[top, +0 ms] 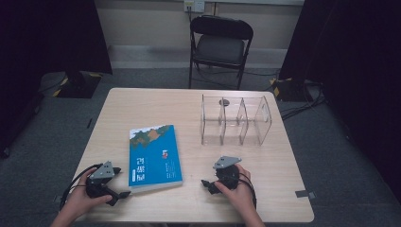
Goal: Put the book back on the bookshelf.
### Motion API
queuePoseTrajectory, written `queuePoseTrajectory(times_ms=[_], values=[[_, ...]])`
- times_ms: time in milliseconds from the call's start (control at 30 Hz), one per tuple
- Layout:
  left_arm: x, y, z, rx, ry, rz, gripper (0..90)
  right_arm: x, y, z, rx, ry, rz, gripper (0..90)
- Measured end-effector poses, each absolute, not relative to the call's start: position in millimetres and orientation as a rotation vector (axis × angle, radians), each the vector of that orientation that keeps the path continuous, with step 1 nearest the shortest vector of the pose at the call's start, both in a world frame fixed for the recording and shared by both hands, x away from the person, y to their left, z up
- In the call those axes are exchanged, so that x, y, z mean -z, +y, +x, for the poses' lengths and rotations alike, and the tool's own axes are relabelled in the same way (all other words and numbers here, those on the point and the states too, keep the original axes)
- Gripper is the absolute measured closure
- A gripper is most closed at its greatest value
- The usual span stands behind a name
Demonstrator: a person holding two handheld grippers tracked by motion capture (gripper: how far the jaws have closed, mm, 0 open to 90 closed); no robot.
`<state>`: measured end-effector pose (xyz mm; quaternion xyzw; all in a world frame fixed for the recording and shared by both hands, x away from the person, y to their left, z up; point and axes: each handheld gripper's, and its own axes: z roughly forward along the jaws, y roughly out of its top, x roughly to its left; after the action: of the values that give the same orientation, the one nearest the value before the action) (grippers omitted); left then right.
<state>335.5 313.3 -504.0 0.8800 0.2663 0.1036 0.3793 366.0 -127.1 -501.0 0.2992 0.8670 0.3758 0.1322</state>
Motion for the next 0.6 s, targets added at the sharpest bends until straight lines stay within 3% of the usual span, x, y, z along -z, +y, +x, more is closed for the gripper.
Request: queuePoseTrajectory(times_ms=[367, 500, 600], values=[[501.3, 311.2, 332.3, -0.270, 0.729, 2.260, 1.5, 501.1, -127.1, 366.1, -1.094, 2.517, 0.868, 12.8], [493.9, 307.9, 326.3, -0.266, 0.724, 2.296, 16.9, 501.1, -127.0, 366.2, -1.095, 2.517, 0.869, 12.8], [491.3, 307.0, 325.0, -0.269, 0.753, 2.326, 17.3, 501.1, -127.1, 366.3, -1.095, 2.518, 0.869, 12.8]])
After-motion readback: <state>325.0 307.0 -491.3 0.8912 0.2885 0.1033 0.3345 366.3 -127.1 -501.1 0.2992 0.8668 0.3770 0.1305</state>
